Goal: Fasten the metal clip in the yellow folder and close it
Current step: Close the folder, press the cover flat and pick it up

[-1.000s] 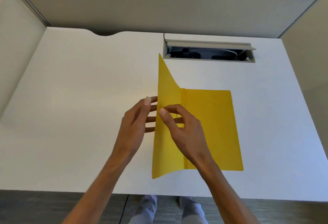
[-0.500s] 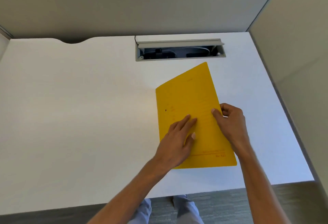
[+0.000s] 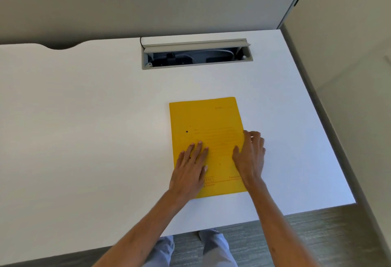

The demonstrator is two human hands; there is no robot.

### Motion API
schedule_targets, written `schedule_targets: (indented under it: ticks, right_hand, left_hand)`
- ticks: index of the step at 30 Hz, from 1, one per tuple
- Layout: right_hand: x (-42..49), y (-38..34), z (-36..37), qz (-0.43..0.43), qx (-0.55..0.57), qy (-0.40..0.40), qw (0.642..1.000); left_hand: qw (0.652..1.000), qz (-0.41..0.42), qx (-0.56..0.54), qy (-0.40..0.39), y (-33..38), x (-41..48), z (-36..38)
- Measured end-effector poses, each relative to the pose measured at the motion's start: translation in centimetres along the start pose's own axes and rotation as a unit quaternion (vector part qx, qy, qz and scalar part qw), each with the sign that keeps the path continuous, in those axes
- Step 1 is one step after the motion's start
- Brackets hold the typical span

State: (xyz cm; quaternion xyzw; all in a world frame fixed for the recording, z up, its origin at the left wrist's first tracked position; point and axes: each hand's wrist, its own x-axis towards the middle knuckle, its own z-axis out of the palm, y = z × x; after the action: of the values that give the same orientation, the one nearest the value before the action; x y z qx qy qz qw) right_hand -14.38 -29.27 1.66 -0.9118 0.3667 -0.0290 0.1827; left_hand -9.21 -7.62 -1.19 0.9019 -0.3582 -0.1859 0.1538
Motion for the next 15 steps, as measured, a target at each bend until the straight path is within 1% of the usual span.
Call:
schedule_targets:
  ticks: [2,4,5,7,9,12,14,15]
  right_hand:
    - [-1.8,0.0,1.9,-0.091,-0.027,-0.001,0.995]
    - [-3.5,0.0,3.7,-0.179,-0.061,-0.037,0.981]
    - [-4.2,0.0,4.5,-0.203,-0.070,-0.053,0.975]
    - [-4.9,0.1,5.3,-0.208,-0.056,-0.066,0.974]
    - [-4.9,0.2,5.5,-0.203,-0.036,-0.062,0.976]
    - [-4.7,0.3,5.6,-0.193,-0.020,-0.044,0.980]
    - [-4.5,0.5,5.5,-0.183,-0.008,-0.052,0.982]
    - [-4.6,0.0,5.7,-0.192,-0.005,-0.054,0.980]
  left_hand:
    - [1.000,0.009,0.022,0.019,-0.5,-0.2,0.5]
    - [0.998,0.021,0.050,0.035,-1.1,-0.4,0.8]
    - [0.997,0.027,0.059,0.041,-1.3,-0.6,0.9]
    - [0.996,0.022,0.055,0.064,-1.6,-0.8,0.9]
    - [0.996,-0.031,0.020,0.085,-1.7,-1.1,0.5]
    - [0.980,-0.143,-0.092,0.102,-1.6,-1.5,-0.4]
    - [0.963,-0.176,-0.173,0.109,-1.2,-1.1,-1.1]
    - [0.949,-0.189,-0.217,0.127,-1.5,-1.2,-1.6]
